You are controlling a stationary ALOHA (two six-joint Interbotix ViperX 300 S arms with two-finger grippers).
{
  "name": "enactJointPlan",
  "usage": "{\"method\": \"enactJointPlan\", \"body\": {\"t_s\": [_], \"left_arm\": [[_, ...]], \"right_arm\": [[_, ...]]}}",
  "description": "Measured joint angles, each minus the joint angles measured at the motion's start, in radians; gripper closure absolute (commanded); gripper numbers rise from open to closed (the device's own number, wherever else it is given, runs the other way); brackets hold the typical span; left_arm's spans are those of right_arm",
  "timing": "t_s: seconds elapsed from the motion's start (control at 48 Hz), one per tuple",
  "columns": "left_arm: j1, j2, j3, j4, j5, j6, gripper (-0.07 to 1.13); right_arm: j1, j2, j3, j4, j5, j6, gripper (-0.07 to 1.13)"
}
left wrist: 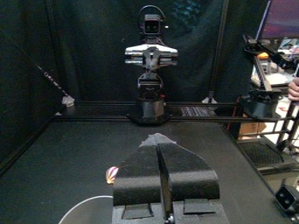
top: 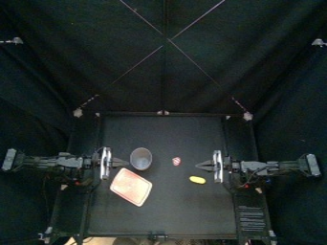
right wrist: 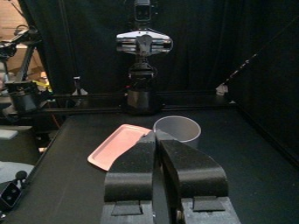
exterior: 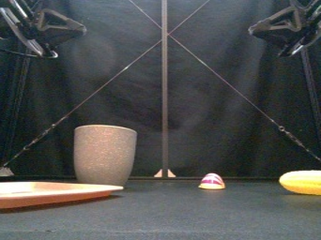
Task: Pick the onion then place it on the pink plate
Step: Pick the onion
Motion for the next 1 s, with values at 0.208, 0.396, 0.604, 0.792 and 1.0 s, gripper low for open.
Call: {"method": "enactJointPlan", "body": {"t_s": [0.208, 0.396, 0.604, 0.792, 1.0], "left_arm": [[0.002, 0.0, -0.003, -0.002, 0.018, 0.003, 0.94], [0.032, 0.0, -0.02, 0.003, 0.043, 0.006, 0.94], [0.087, -0.002, -0.058, 0.029, 0.137, 0.006, 0.94], [0.094, -0.003, -0.071, 0.038, 0.179, 0.006, 0.94], [0.094, -0.003, -0.069, 0.038, 0.181, 0.006, 0.94]], "right_arm": [[-0.005, 0.038, 0.005, 0.021, 0.02, 0.037, 0.94], [-0.035, 0.101, -0.003, 0.077, 0.048, 0.048, 0.82], [-0.077, 0.158, -0.029, 0.155, 0.061, 0.048, 0.48], [-0.08, 0.212, -0.061, 0.187, 0.061, 0.048, 0.17], [-0.089, 0.285, -0.086, 0.206, 0.061, 0.046, 0.09]]}}
